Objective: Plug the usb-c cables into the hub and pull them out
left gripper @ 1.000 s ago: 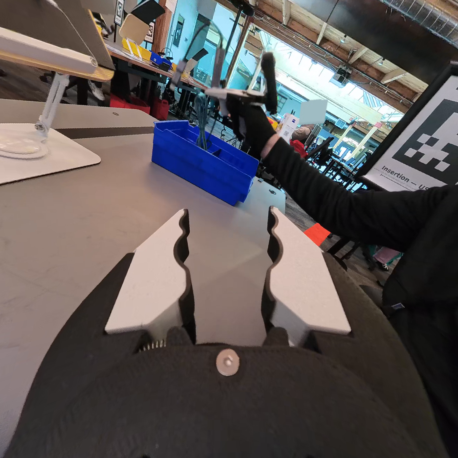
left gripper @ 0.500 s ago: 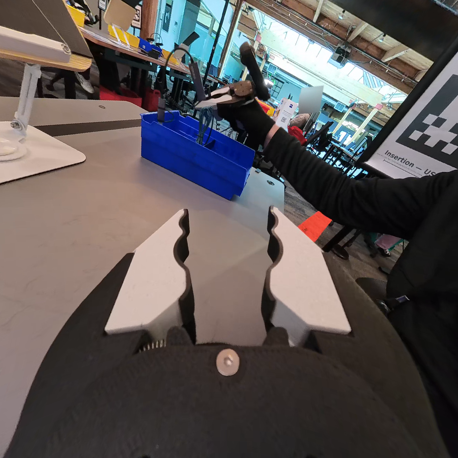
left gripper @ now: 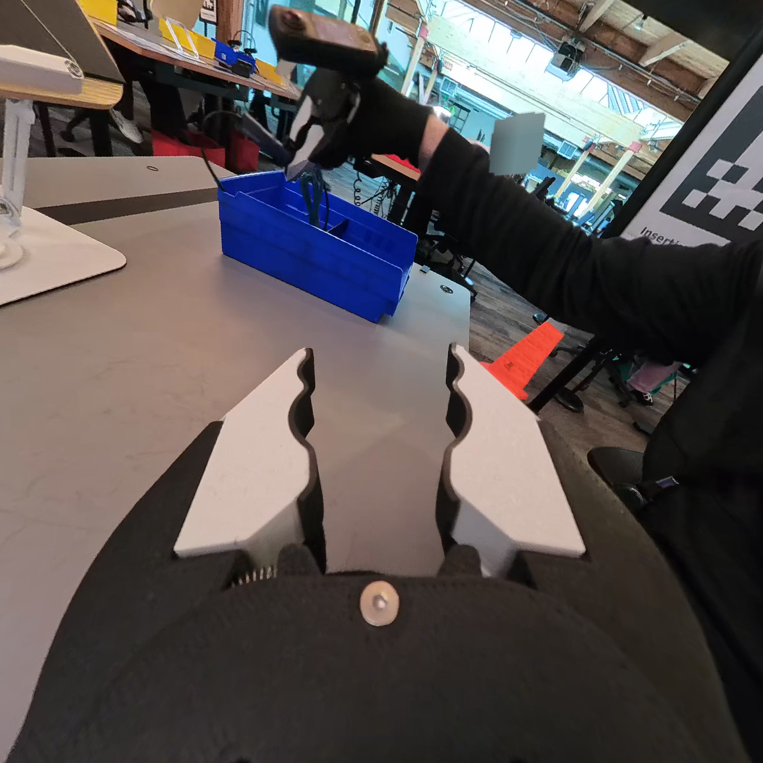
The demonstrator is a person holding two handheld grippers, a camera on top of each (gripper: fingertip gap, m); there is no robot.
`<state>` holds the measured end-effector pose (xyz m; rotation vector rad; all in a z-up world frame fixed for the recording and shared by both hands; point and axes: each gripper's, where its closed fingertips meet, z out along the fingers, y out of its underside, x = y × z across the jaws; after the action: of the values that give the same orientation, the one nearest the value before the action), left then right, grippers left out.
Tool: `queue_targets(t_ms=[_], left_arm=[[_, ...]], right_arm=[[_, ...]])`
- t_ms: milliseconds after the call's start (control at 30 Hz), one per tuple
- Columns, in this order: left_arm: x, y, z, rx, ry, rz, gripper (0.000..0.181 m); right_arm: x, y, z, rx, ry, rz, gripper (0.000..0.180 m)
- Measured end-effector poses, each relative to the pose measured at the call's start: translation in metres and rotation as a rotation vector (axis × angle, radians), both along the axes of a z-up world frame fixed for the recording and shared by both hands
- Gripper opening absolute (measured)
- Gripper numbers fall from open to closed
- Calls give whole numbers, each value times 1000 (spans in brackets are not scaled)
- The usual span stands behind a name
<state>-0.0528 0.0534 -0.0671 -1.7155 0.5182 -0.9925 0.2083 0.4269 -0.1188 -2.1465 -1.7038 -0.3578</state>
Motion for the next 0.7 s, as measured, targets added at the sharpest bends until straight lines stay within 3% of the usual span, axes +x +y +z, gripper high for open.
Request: queue_targets(t_ms=[267, 400, 567, 700], left_arm=[[-7, -13, 12, 37, 28, -1, 63], [-13, -19, 22, 61, 40, 9, 63], [-23, -25, 28, 77, 56, 29, 63], [-28, -22, 31, 76, 52, 46, 63]], right_arm=[[-30, -11, -41, -156, -59, -17, 6], [-34, -14, -57, -257, 49, -96, 7], [-43, -18, -72, -434, 437, -230, 8], [-24, -14, -107, -395, 338, -291, 4]])
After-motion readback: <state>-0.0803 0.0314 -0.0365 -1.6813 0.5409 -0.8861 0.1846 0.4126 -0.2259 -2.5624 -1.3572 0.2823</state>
